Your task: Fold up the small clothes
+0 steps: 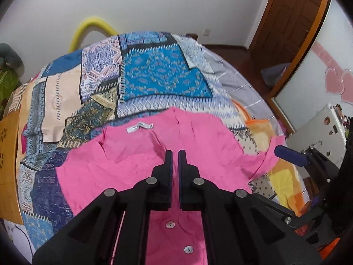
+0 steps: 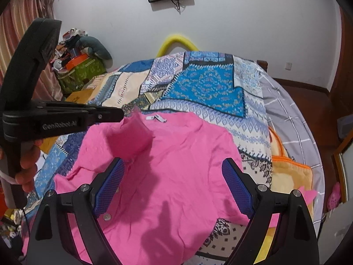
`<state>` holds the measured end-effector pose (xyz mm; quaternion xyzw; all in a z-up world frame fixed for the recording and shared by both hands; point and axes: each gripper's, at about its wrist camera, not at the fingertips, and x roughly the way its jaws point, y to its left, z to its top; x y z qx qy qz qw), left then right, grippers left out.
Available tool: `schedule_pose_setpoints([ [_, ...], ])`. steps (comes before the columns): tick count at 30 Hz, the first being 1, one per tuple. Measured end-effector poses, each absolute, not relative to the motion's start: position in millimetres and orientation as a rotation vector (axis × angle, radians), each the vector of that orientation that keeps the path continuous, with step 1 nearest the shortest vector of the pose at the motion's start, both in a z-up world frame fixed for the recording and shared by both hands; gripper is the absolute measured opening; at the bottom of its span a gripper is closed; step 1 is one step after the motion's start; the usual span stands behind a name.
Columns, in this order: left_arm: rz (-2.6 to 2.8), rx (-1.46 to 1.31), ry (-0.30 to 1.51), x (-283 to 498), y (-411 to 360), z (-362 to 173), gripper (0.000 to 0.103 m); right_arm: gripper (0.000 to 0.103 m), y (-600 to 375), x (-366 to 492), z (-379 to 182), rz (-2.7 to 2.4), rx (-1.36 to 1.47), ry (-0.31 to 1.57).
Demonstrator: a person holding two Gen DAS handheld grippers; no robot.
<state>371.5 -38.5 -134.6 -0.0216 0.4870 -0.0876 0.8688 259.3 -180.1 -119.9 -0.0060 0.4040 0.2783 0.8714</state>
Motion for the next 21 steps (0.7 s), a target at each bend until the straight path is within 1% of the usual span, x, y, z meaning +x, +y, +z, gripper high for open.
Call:
schedule_pose_setpoints([
  [2, -0.185, -0.041, 1.036, 373, -39, -140, 0.003, 0.088, -180, 260, -124, 0.580, -0.007, 0.860],
  [3, -0.184, -0.037, 1.041, 373, -38, -141, 0.006, 0.088, -180, 260, -125, 0.581, -0.002, 0.869],
  [6, -0.161, -0.018, 1.041, 370, -30, -140, 0.009, 0.088, -179, 260, -129, 0.583, 0.007, 0.890],
  [7, -0.148, -0.012, 1.035, 369, -24, -139, 0.013, 0.088, -177, 261, -130, 0.586, 0.006, 0.899],
  [8, -0.135, -0.007, 1.029, 367, -20, -137, 0.020, 0.088, -176, 262, -131, 0.587, 0.005, 0.903],
  [9, -0.114, 0.001, 1.021, 365, -12, -136, 0.024, 0.088, -173, 262, -131, 0.591, 0.003, 0.910],
  [10, -0.097, 0.005, 1.013, 363, -6, -134, 0.034, 0.088, -171, 263, -132, 0.594, 0.001, 0.913],
  [11, -0.078, 0.006, 1.003, 360, 3, -133, 0.042, 0.088, -167, 263, -132, 0.599, -0.002, 0.918],
  [12, -0.056, 0.006, 0.991, 357, 14, -131, 0.047, 0.088, -163, 263, -131, 0.604, -0.005, 0.922],
  [16, 0.020, 0.003, 0.980, 342, 57, -131, 0.054, 0.088, -144, 262, -130, 0.628, -0.027, 0.929],
  [18, 0.062, 0.010, 0.982, 333, 79, -135, 0.060, 0.088, -130, 262, -130, 0.643, -0.054, 0.928],
  [19, 0.075, 0.010, 0.985, 329, 88, -138, 0.060, 0.088, -126, 262, -130, 0.646, -0.063, 0.928],
  [21, 0.108, 0.008, 1.002, 322, 109, -146, 0.060, 0.082, -115, 263, -133, 0.659, -0.084, 0.931],
])
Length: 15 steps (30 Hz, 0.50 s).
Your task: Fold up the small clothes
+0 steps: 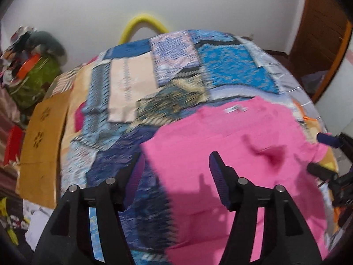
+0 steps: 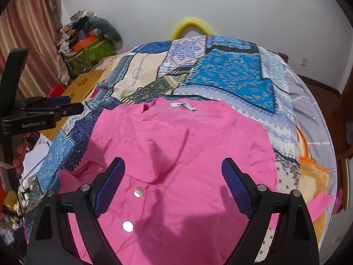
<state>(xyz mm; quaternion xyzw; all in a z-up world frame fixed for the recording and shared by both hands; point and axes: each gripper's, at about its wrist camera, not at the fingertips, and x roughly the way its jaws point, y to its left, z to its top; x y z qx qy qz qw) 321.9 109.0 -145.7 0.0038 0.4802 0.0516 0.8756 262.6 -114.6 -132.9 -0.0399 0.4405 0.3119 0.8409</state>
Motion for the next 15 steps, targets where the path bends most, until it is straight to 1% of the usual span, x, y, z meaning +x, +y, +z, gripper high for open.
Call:
schedule_pose_setpoints([
  [1, 0.118, 0.008, 1.011, 319, 116, -149, 0.060, 0.077, -109, 263, -135, 0.663, -0.093, 0.939],
  [3, 0.134, -0.001, 1.029, 313, 132, -161, 0.061, 0.073, -99, 266, -142, 0.668, -0.102, 0.961],
  [5, 0.142, -0.016, 1.049, 309, 143, -173, 0.061, 0.064, -93, 267, -147, 0.668, -0.106, 0.974],
  [6, 0.143, -0.023, 1.058, 308, 146, -179, 0.061, 0.062, -89, 268, -150, 0.666, -0.112, 0.983],
  [8, 0.138, -0.037, 1.080, 307, 149, -193, 0.061, 0.052, -82, 269, -154, 0.663, -0.124, 0.996],
  [9, 0.132, -0.042, 1.093, 306, 150, -199, 0.061, 0.050, -79, 270, -157, 0.660, -0.132, 1.000],
  [11, 0.117, -0.042, 1.118, 305, 149, -212, 0.061, 0.039, -74, 272, -161, 0.652, -0.148, 1.005],
  [12, 0.108, -0.037, 1.129, 306, 147, -219, 0.061, 0.036, -73, 273, -163, 0.650, -0.152, 1.005],
  [14, 0.093, -0.022, 1.147, 307, 142, -229, 0.061, 0.027, -69, 276, -166, 0.647, -0.156, 1.011],
  [15, 0.085, -0.015, 1.156, 308, 138, -233, 0.061, 0.024, -67, 277, -167, 0.646, -0.156, 1.011],
])
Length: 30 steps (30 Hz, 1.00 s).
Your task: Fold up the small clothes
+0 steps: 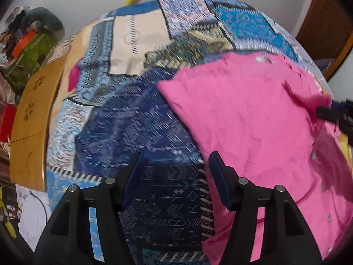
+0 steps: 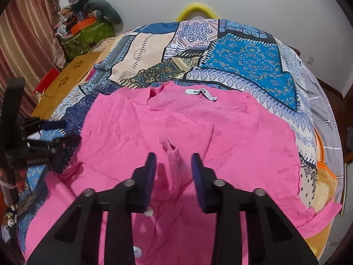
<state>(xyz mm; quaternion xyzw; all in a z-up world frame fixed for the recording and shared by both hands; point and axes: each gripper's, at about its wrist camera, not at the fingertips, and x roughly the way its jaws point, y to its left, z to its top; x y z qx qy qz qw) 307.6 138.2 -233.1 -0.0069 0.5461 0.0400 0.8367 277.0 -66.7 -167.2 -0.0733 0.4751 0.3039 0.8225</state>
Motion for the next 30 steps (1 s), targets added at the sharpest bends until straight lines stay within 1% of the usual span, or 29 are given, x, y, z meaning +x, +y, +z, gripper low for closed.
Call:
schedule_pose_setpoints([
  [2, 0.071, -0.007, 1.168, 308, 134, -240, 0.064, 0.011, -63, 279, -169, 0.641, -0.156, 1.007],
  [5, 0.073, -0.005, 1.170, 309, 130, -244, 0.069, 0.007, -63, 280, -169, 0.640, -0.145, 0.986],
  [6, 0.072, -0.005, 1.170, 310, 129, -245, 0.070, 0.006, -63, 280, -168, 0.639, -0.143, 0.974],
  [10, 0.080, -0.001, 1.169, 309, 128, -247, 0.073, 0.005, -71, 279, -165, 0.623, -0.129, 0.940],
  [18, 0.107, -0.039, 1.175, 308, 133, -252, 0.080, 0.005, -99, 281, -168, 0.562, -0.083, 0.968],
  [24, 0.129, -0.023, 1.180, 308, 129, -251, 0.081, 0.005, -120, 276, -178, 0.545, -0.070, 1.013],
  [30, 0.160, 0.015, 1.182, 309, 124, -249, 0.082, 0.005, -137, 271, -176, 0.539, -0.057, 1.027],
])
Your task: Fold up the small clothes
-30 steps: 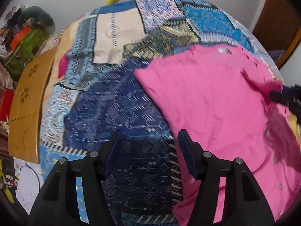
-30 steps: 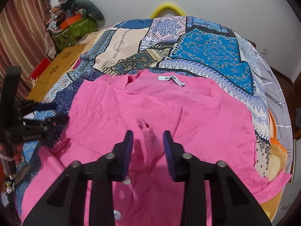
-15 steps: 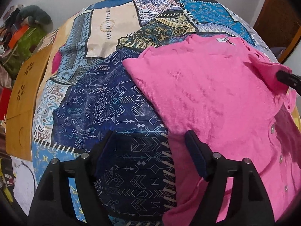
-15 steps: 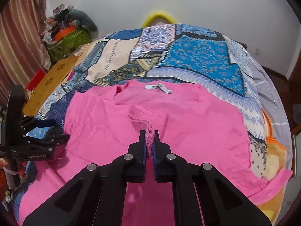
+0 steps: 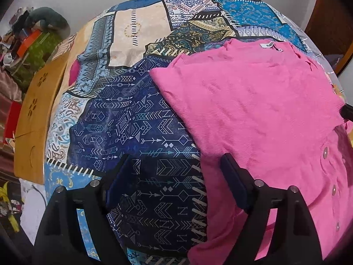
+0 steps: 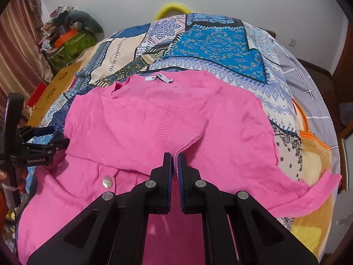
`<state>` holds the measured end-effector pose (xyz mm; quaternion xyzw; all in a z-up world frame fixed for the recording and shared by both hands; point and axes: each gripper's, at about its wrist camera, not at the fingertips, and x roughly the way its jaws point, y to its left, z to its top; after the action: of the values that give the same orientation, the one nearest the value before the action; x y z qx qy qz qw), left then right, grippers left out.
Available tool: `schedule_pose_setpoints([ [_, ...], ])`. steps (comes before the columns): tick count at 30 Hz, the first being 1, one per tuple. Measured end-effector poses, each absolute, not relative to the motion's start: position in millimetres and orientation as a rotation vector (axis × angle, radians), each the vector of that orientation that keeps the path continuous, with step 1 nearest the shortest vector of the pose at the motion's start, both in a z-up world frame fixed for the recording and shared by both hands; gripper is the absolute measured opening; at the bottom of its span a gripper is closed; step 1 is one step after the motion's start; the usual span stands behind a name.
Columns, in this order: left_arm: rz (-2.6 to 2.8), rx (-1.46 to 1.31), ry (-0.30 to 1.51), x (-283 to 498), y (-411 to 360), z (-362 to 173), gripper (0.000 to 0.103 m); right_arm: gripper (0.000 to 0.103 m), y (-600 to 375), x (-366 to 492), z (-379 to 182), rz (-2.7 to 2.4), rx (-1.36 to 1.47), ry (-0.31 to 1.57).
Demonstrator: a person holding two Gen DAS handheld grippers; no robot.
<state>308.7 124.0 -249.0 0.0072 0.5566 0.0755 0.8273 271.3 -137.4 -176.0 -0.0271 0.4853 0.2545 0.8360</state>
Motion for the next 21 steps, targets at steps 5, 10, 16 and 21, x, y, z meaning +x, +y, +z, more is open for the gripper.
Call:
schedule_pose_setpoints([
  [5, 0.175, 0.033, 1.211, 312, 121, -245, 0.082, 0.005, -161, 270, -164, 0.514, -0.017, 1.007],
  [10, 0.179, 0.036, 1.205, 315, 112, -233, 0.082, 0.012, -200, 271, -150, 0.447, 0.002, 0.984],
  [16, 0.140, 0.031, 1.149, 324, 88, -207, 0.082, 0.036, -262, 273, -144, 0.334, 0.026, 0.962],
  [21, 0.092, 0.019, 1.128, 337, 61, -196, 0.082, 0.045, -313, 276, -152, 0.242, 0.084, 0.977],
])
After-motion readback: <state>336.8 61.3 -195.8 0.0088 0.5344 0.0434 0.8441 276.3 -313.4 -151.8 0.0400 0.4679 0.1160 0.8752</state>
